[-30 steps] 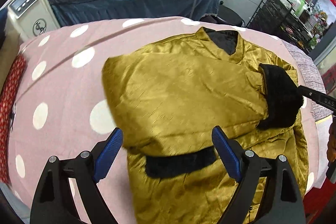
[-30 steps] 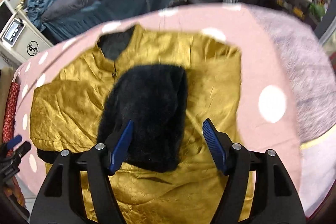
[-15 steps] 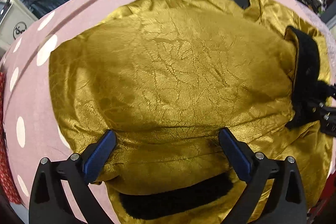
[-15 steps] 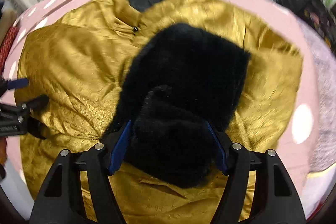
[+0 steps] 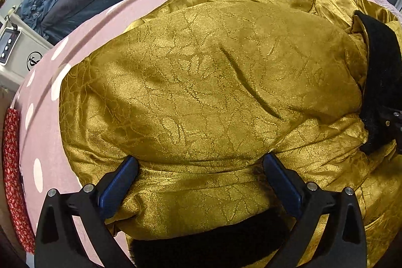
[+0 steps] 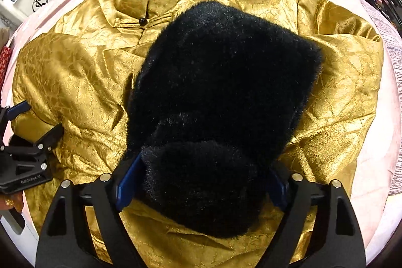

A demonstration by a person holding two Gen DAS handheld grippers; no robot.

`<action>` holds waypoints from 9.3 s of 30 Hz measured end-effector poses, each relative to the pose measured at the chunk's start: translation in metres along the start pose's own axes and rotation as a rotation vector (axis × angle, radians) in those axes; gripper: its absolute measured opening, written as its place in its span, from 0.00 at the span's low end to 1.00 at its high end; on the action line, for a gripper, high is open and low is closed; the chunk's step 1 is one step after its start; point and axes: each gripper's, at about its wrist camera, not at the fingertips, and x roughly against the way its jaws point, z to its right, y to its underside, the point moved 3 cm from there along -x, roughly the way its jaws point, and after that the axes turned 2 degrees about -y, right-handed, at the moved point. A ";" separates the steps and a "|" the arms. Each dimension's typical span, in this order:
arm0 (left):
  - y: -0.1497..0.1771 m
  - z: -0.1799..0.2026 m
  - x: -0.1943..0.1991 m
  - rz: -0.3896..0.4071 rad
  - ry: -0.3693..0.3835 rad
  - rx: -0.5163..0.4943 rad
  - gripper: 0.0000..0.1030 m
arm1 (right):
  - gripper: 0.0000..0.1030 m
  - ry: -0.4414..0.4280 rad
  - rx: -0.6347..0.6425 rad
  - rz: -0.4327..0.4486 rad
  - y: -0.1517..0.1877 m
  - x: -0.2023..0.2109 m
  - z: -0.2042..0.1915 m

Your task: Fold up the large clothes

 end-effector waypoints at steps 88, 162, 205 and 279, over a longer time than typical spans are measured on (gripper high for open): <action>0.268 -0.036 0.096 -0.227 0.532 0.039 0.07 | 0.13 -0.453 -0.175 -0.332 0.297 0.080 0.128; 0.040 -0.002 0.132 0.105 0.271 0.061 0.74 | 0.65 -0.793 -0.982 0.067 -0.060 0.038 0.222; 0.020 -0.057 0.101 0.107 0.092 0.103 0.70 | 0.69 -0.195 -0.034 0.224 0.043 0.135 0.032; 0.007 -0.043 0.030 0.021 0.060 0.100 0.95 | 0.84 0.100 -0.224 -0.011 0.059 0.057 0.107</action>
